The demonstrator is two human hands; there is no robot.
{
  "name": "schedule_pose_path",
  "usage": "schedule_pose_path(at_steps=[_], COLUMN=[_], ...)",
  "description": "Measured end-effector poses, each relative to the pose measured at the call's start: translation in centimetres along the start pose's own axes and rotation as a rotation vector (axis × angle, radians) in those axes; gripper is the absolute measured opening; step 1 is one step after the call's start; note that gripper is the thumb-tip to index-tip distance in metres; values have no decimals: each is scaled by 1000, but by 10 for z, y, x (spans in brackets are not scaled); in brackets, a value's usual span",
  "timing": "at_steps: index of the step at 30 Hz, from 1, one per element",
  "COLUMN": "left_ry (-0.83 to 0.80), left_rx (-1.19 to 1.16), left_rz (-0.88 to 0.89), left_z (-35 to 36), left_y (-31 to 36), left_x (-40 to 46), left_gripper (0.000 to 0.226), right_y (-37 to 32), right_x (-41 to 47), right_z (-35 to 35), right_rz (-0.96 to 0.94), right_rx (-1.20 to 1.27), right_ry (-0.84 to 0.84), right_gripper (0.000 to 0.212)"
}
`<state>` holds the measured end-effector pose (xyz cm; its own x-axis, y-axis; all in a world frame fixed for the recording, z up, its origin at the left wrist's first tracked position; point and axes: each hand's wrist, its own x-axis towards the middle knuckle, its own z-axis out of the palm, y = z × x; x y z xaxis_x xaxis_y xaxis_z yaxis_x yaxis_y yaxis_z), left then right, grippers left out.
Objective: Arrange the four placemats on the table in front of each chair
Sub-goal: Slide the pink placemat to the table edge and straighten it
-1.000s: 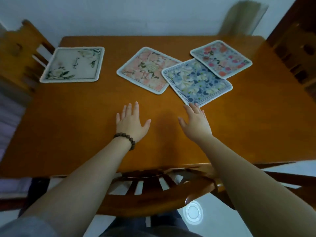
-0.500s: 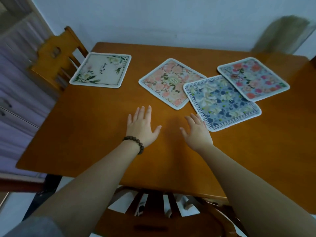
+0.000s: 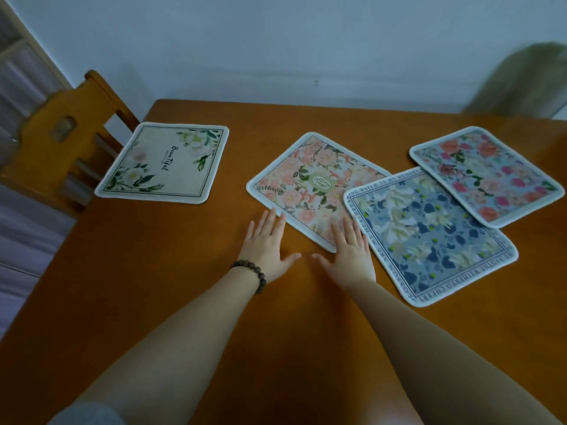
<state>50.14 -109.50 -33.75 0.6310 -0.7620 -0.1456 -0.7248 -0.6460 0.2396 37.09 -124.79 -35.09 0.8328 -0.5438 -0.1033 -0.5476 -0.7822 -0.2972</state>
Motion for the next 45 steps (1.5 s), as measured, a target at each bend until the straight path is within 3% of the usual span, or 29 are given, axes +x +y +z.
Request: schedule_pose_path(at_steps=[7,13,17,20,24,31,34,39,45], left_ry=[-92,-65,28,77,65,20,-19,-73,-107], left_rx=[56,66,18,0,-4,62,74,80,70], left_rz=[75,141,201,216,230,233,212,159,96], left_z=[22,41,40,36,34,41,41,44,50], left_y=[-22,-26,-26,-28,-26,-18,-11,1,27], left_x=[58,83,97,103,98,38,7,-50,-122], left_gripper=[106,108,74,48,44,49,58,51,69], right_y=[8,9,1,-2,0,2,-3,-5,-1], right_x=[44,50,46,46,41,8,-12,-60,-123], right_z=[27,27,28,27,26,30,31,29,28], right_rz=[-38,-132,-169,-154,-144,-160,-172,-198,-204], right_rx=[-93,-160,-71,-34,38,-17,-74,-83,-77], right_ry=[-58,-2,133,178,170,-43,-109,-147,-219], right_gripper=[96,66,38,31,32,53,54,54,56])
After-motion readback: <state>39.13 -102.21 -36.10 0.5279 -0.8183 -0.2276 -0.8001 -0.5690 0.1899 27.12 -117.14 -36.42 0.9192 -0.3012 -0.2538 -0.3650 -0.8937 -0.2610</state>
